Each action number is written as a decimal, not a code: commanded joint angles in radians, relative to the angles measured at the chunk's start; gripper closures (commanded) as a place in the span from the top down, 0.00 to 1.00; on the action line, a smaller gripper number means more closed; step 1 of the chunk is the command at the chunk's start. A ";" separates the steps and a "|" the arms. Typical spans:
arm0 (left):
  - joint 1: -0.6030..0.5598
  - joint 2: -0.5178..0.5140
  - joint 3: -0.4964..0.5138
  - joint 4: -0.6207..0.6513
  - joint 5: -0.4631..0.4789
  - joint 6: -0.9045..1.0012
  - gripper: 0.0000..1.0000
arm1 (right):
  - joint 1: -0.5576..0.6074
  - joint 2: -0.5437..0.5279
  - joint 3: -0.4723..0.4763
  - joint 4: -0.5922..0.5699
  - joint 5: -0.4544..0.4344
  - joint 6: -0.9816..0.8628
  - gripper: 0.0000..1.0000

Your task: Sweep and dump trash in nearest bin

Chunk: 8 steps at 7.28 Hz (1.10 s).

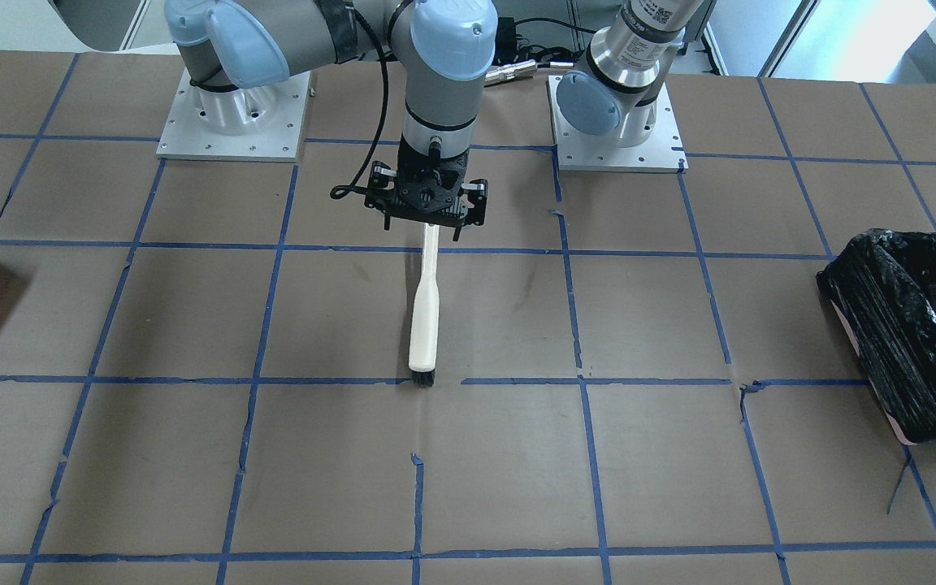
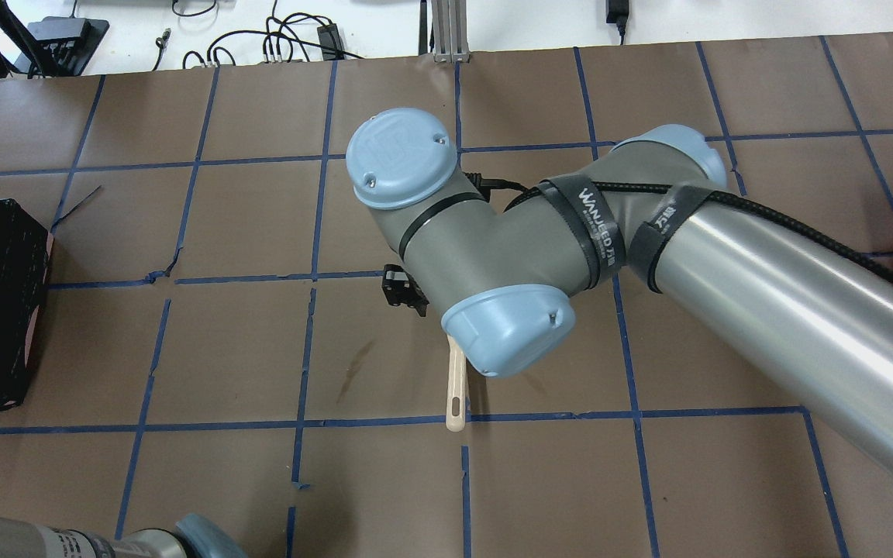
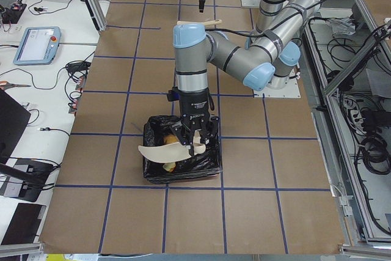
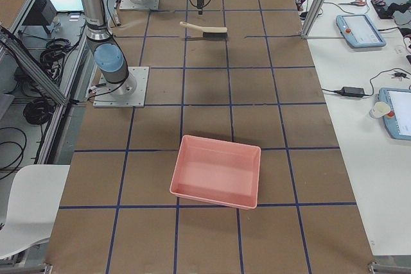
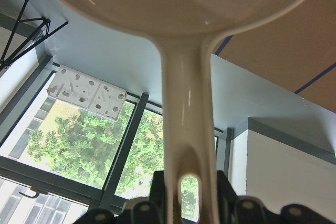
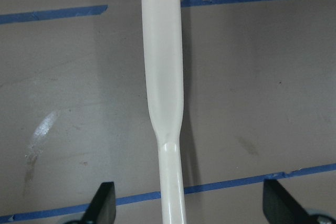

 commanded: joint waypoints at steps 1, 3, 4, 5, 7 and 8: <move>-0.118 0.007 0.000 -0.081 -0.004 -0.156 0.00 | -0.039 -0.058 0.000 0.062 0.000 -0.024 1.00; -0.201 0.018 -0.002 -0.153 -0.010 -0.303 0.00 | -0.046 -0.076 0.003 0.076 -0.001 -0.033 1.00; -0.244 0.007 -0.002 -0.217 -0.043 -0.405 0.00 | -0.047 -0.084 0.003 0.076 -0.005 -0.033 1.00; -0.287 -0.005 -0.008 -0.282 -0.054 -0.464 0.00 | -0.061 -0.116 0.014 0.124 -0.005 -0.036 1.00; -0.396 -0.011 -0.040 -0.328 -0.132 -0.671 0.00 | -0.143 -0.161 0.014 0.144 0.003 -0.100 1.00; -0.437 -0.016 -0.060 -0.334 -0.189 -0.751 0.00 | -0.168 -0.174 0.011 0.144 0.003 -0.125 1.00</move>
